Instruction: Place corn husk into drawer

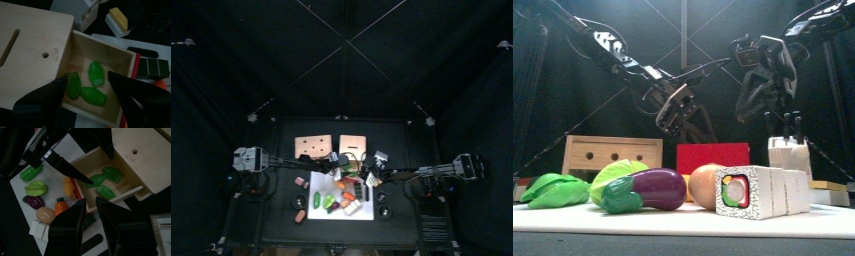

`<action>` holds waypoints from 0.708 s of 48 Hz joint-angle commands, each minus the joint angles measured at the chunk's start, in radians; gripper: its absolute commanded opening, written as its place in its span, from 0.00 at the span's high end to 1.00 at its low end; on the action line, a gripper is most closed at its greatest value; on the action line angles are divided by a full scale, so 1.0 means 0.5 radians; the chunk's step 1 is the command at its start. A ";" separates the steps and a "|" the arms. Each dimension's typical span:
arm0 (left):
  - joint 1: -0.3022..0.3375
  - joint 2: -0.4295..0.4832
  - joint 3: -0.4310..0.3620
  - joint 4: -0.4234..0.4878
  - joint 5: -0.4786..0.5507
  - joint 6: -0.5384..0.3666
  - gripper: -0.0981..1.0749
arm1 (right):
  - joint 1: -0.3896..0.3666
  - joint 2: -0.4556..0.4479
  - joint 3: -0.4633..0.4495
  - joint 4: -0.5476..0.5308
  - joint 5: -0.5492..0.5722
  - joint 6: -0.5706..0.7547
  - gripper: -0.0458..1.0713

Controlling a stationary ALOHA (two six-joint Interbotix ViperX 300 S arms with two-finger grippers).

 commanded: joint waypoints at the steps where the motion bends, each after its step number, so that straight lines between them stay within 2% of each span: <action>1: 0.009 -0.025 -0.049 -0.003 -0.012 0.003 0.08 | -0.006 -0.018 -0.028 -0.003 -0.009 0.000 0.37; 11: 0.012 -0.071 -0.061 -0.015 -0.012 -0.003 0.08 | -0.006 -0.018 -0.025 -0.003 -0.006 -0.003 0.37; 34: 0.037 -0.313 -0.009 -0.018 -0.003 0.000 0.09 | -0.006 -0.021 -0.040 -0.006 -0.006 -0.006 0.37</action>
